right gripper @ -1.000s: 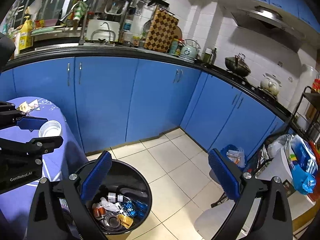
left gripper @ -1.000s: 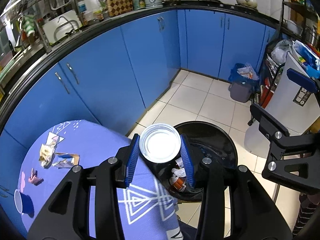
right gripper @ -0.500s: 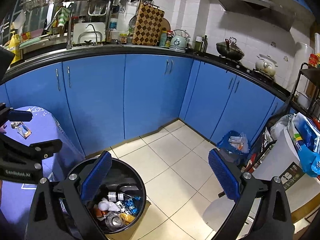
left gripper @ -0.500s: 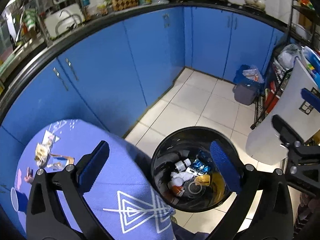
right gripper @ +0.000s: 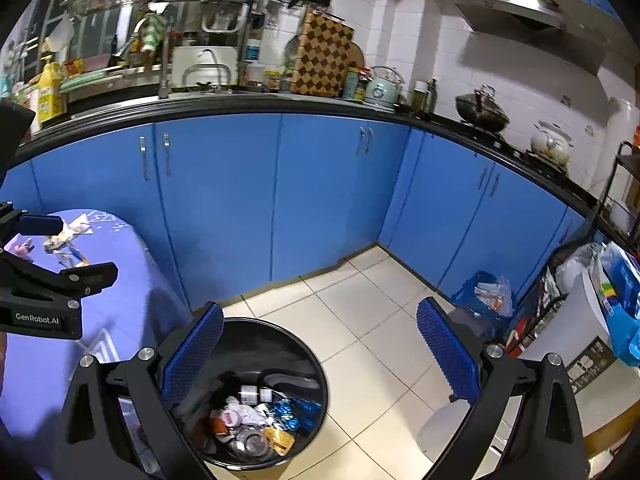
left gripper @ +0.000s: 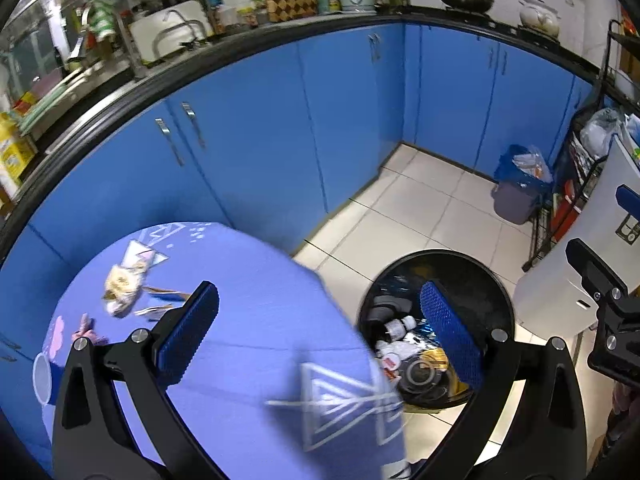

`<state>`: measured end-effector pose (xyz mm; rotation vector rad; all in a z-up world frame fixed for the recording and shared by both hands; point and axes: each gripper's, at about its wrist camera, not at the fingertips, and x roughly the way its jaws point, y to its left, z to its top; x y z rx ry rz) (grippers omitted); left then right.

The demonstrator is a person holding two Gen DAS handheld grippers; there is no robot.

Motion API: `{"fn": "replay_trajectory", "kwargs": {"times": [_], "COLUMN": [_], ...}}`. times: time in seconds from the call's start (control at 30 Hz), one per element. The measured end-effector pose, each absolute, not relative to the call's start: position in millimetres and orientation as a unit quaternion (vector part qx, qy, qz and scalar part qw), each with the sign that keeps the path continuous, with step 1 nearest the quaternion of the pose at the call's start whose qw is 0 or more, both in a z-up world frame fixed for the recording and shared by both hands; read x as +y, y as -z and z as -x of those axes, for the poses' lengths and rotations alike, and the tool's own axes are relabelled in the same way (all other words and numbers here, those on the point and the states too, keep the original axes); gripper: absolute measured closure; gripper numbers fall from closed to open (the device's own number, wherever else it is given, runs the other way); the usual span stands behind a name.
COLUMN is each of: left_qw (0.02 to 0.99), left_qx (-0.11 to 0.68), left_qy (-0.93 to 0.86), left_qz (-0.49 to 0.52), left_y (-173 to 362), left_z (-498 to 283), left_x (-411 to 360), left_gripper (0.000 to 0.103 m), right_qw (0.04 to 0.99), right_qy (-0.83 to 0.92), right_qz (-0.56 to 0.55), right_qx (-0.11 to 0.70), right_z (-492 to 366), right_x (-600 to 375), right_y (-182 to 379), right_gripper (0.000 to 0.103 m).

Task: Collect trash
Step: 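Move both tools back over the table toward the cup and milk carton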

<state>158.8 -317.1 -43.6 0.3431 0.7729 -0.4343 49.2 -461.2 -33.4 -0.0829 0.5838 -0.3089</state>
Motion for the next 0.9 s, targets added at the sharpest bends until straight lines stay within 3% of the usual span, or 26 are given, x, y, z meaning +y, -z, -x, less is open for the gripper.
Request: {"fn": "replay_trajectory", "kwargs": {"times": [0.37, 0.9], "left_qw": [0.914, 0.908], "left_qx": [0.365, 0.413], "left_qy": [0.113, -0.055], "left_qz": [-0.136, -0.044], "left_y": [37, 76], "left_z": [-174, -195], "left_x": [-193, 30], "left_gripper": [0.004, 0.004], "right_qw": [0.953, 0.934], "right_qy": [0.063, -0.076], "right_qz": [0.091, 0.133], "right_qx": [0.281, 0.324], "right_z": [-83, -152], "right_x": [-362, -203], "right_y": [27, 59], "right_gripper": [0.008, 0.008]}}
